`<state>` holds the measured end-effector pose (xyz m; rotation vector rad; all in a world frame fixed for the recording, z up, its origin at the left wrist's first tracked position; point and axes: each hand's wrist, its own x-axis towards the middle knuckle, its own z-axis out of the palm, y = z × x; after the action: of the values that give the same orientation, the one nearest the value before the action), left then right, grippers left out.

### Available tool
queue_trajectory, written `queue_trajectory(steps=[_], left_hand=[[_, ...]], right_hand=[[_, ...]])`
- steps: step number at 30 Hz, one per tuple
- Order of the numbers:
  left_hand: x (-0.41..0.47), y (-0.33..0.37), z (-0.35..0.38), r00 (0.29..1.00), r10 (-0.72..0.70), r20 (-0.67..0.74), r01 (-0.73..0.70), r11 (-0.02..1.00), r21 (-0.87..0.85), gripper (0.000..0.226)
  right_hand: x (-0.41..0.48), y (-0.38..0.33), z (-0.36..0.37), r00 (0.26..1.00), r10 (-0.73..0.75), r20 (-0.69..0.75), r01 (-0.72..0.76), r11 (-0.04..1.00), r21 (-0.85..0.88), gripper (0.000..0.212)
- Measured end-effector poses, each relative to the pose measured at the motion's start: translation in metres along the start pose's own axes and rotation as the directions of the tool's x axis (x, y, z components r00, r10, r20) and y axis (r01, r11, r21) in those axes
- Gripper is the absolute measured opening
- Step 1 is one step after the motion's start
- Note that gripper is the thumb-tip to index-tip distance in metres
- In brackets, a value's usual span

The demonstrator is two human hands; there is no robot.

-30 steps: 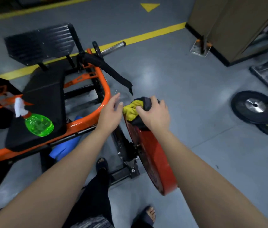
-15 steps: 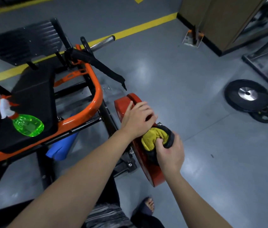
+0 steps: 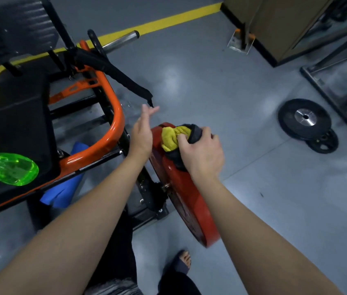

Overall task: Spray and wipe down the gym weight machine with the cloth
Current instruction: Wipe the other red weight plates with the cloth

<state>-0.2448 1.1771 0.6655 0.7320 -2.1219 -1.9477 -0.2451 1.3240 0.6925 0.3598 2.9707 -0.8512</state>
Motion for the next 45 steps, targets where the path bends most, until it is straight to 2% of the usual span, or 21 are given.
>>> queue_trajectory(steps=[3, 6, 10, 12, 16, 18, 20, 23, 25, 28, 32, 36, 40, 43, 45], left_hand=[[-0.025, -0.003, -0.018, 1.0, 0.021, -0.019, -0.021, 1.0, 0.005, 0.051], [-0.037, -0.011, -0.033, 0.996, 0.079, 0.026, -0.08, 0.997, 0.017, 0.038], [-0.038, -0.004, -0.052, 0.995, 0.095, 0.014, -0.096, 0.99, 0.107, 0.05], [-0.043, 0.004, -0.051, 0.994, 0.105, -0.012, -0.103, 0.986, 0.13, 0.053], [-0.05, 0.017, -0.027, 0.994, 0.105, -0.038, -0.098, 0.982, 0.159, 0.053], [-0.058, 0.019, -0.009, 0.981, 0.19, 0.031, -0.19, 0.931, 0.31, 0.051], [-0.066, 0.017, 0.01, 0.951, 0.257, 0.174, -0.307, 0.866, 0.394, 0.046], [-0.072, 0.014, 0.034, 0.883, 0.157, 0.443, -0.366, 0.82, 0.44, 0.048], [-0.072, 0.009, 0.041, 0.856, 0.147, 0.496, -0.426, 0.744, 0.515, 0.059], [-0.074, 0.003, 0.043, 0.867, 0.241, 0.436, -0.456, 0.734, 0.503, 0.058], [-0.064, -0.005, 0.046, 0.87, 0.36, 0.337, -0.485, 0.748, 0.454, 0.075], [-0.037, -0.005, 0.039, 0.896, 0.285, 0.34, -0.406, 0.836, 0.369, 0.07], [0.002, -0.001, 0.029, 0.941, 0.059, 0.334, -0.145, 0.96, 0.239, 0.06], [0.018, -0.002, 0.007, 0.981, -0.01, 0.191, -0.029, 0.979, 0.199, 0.046], [0.012, -0.006, -0.012, 0.995, 0.066, 0.073, -0.079, 0.979, 0.186, 0.034]], right_hand=[[0.025, -0.03, 0.022, 0.995, -0.052, 0.091, 0.061, 0.993, -0.097, 0.055], [0.041, -0.052, 0.041, 0.975, -0.12, 0.189, 0.14, 0.985, -0.098, 0.057], [0.04, -0.053, 0.04, 0.91, -0.263, 0.321, 0.288, 0.957, -0.031, 0.057], [0.03, -0.042, 0.029, 0.899, -0.303, 0.316, 0.324, 0.946, -0.014, 0.056], [-0.004, 0.001, -0.002, 0.941, -0.28, 0.191, 0.265, 0.959, 0.101, 0.054], [-0.028, 0.032, -0.018, 0.95, -0.291, 0.114, 0.275, 0.952, 0.138, 0.059], [-0.048, 0.061, -0.029, 0.963, -0.259, 0.079, 0.245, 0.958, 0.148, 0.061], [-0.065, 0.091, -0.039, 0.988, -0.152, 0.039, 0.144, 0.975, 0.17, 0.057], [-0.068, 0.097, -0.038, 0.995, -0.095, 0.025, 0.089, 0.98, 0.18, 0.056], [-0.069, 0.099, -0.032, 0.997, -0.069, -0.015, 0.071, 0.98, 0.185, 0.056], [-0.065, 0.093, -0.025, 0.998, -0.051, -0.034, 0.056, 0.983, 0.173, 0.055], [-0.05, 0.069, -0.02, 0.999, -0.05, -0.016, 0.051, 0.995, 0.091, 0.049], [-0.024, 0.03, -0.011, 0.997, -0.074, 0.021, 0.074, 0.997, 0.019, 0.046], [0.003, -0.003, 0.007, 0.991, -0.118, 0.061, 0.123, 0.989, -0.081, 0.053], [0.025, -0.024, 0.023, 0.983, -0.139, 0.123, 0.155, 0.979, -0.136, 0.054]])
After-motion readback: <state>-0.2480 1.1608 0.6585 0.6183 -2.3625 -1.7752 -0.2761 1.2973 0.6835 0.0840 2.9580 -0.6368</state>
